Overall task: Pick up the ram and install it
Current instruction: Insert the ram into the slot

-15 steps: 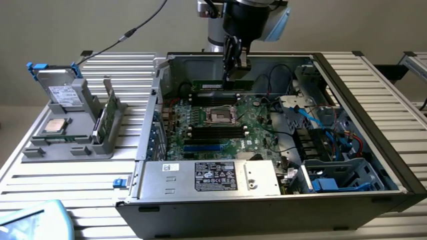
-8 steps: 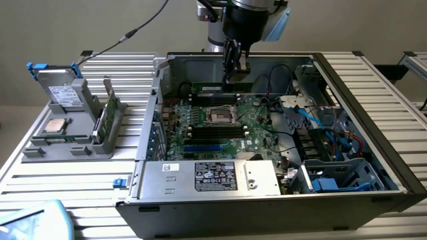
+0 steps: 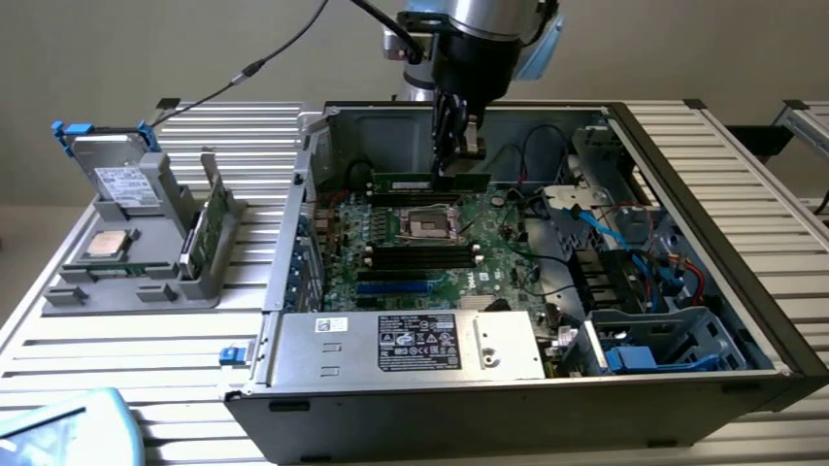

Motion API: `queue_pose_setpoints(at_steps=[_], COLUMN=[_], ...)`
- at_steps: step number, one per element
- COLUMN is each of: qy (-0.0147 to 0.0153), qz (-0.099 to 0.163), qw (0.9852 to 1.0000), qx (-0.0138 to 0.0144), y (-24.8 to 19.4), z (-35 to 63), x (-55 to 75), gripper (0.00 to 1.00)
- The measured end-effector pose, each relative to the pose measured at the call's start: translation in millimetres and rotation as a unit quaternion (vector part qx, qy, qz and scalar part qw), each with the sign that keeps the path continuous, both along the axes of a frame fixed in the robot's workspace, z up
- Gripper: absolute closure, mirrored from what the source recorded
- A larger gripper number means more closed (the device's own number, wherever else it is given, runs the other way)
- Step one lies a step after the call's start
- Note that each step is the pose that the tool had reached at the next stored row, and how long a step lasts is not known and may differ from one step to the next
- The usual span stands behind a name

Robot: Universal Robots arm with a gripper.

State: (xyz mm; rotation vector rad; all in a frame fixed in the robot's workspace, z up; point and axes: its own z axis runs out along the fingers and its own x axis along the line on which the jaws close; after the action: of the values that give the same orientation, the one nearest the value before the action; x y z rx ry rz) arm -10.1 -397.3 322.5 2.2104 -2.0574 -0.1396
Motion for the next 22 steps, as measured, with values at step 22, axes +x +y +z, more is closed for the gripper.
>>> queue_pose_setpoints(at_steps=[22], qy=[-0.0023], qz=[-0.035], qw=[0.9994], qx=[0.0], y=[-4.1], z=[-40.1], x=[-1.5], gripper=[0.86])
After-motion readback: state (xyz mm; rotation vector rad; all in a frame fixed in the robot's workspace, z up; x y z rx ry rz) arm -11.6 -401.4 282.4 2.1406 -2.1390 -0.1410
